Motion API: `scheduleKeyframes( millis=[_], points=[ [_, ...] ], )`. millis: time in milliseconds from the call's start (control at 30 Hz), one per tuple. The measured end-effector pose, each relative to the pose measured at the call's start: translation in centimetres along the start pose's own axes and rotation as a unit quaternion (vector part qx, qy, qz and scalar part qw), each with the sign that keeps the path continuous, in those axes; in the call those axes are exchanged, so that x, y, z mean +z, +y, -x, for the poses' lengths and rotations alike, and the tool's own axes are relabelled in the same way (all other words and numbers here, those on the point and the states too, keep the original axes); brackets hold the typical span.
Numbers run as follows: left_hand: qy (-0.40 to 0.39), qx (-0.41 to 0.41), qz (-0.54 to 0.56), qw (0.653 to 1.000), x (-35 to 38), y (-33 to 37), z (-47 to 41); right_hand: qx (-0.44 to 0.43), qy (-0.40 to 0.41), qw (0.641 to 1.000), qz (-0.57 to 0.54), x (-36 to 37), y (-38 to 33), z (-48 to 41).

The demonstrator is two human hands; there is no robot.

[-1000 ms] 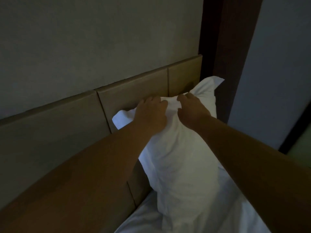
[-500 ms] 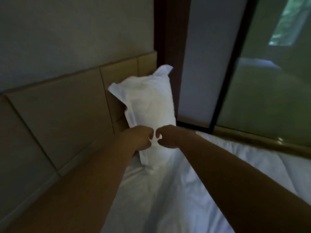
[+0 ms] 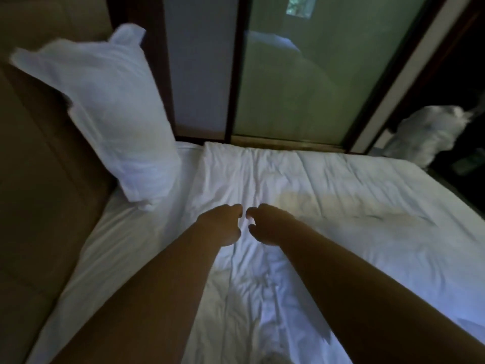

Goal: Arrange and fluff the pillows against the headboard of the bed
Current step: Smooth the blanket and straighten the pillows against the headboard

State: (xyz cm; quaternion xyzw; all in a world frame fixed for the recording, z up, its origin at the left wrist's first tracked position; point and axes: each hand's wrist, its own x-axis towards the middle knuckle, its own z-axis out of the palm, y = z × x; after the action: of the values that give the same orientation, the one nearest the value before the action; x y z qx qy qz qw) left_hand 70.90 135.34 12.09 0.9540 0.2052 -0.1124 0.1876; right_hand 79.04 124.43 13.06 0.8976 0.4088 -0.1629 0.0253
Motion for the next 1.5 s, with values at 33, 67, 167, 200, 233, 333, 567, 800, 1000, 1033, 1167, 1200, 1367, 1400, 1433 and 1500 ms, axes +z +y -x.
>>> scheduleKeyframes(
  millis=[33, 67, 167, 200, 233, 333, 567, 800, 1000, 1033, 1167, 1200, 1367, 1400, 1433, 1500],
  points=[
    [-0.012, 0.009, 0.002, 1.0, 0.9, 1.0, -0.2, 0.016, 0.001, 1.0, -0.004, 0.6, 1.0, 0.6],
    [-0.022, 0.019, 0.003, 1.0, 1.8, 2.2, -0.4, 0.031, 0.0, 0.999, -0.006, 1.3, 2.1, 1.2],
    [-0.048, 0.043, 0.004, 0.998, 4.1, 5.3, -0.9, 0.064, -0.012, 0.998, -0.009, 3.0, 5.2, 2.5],
    [-0.053, 0.05, 0.006, 0.997, 4.6, 6.3, -1.1, 0.074, -0.017, 0.997, -0.012, 3.5, 6.1, 2.7],
    [-0.058, 0.055, 0.009, 0.997, 5.1, 7.4, -1.4, 0.08, -0.02, 0.996, -0.017, 3.9, 7.1, 3.0],
    [-0.068, 0.064, 0.012, 0.996, 6.3, 10.3, -2.3, 0.089, -0.017, 0.996, -0.026, 4.5, 10.2, 3.5],
    [-0.103, 0.056, 0.006, 0.993, 9.7, 17.5, -7.1, 0.081, -0.039, 0.995, -0.049, 5.8, 19.5, 1.9],
    [-0.147, -0.123, 0.043, 0.981, 17.6, 23.3, -15.5, 0.065, -0.059, 0.995, 0.047, 9.6, 33.8, -3.9],
    [-0.137, -0.327, 0.159, 0.921, 25.2, 28.5, -21.7, 0.102, -0.118, 0.987, 0.031, 14.3, 43.5, -8.3],
    [-0.13, -0.352, 0.197, 0.906, 26.7, 29.0, -22.7, 0.095, -0.119, 0.988, 0.023, 15.2, 44.2, -8.9],
    [-0.077, -0.425, 0.274, 0.859, 33.4, 28.8, -25.6, 0.064, -0.072, 0.995, 0.033, 18.7, 45.7, -10.2],
    [-0.068, -0.441, 0.284, 0.849, 33.9, 29.0, -25.7, 0.054, -0.059, 0.996, 0.033, 19.5, 45.9, -10.4],
    [-0.05, -0.466, 0.304, 0.83, 33.4, 30.1, -26.0, -0.017, -0.017, 0.998, 0.057, 22.2, 46.9, -11.5],
    [-0.058, -0.458, 0.305, 0.833, 33.6, 30.0, -26.1, -0.024, -0.014, 0.998, 0.06, 22.6, 47.0, -11.7],
    [-0.071, -0.445, 0.303, 0.84, 33.6, 30.0, -26.2, -0.03, -0.012, 0.998, 0.063, 22.8, 47.0, -11.9],
    [-0.084, -0.41, 0.295, 0.859, 33.6, 29.7, -26.3, -0.042, -0.002, 0.998, 0.05, 23.4, 47.1, -12.2]
  ],
)
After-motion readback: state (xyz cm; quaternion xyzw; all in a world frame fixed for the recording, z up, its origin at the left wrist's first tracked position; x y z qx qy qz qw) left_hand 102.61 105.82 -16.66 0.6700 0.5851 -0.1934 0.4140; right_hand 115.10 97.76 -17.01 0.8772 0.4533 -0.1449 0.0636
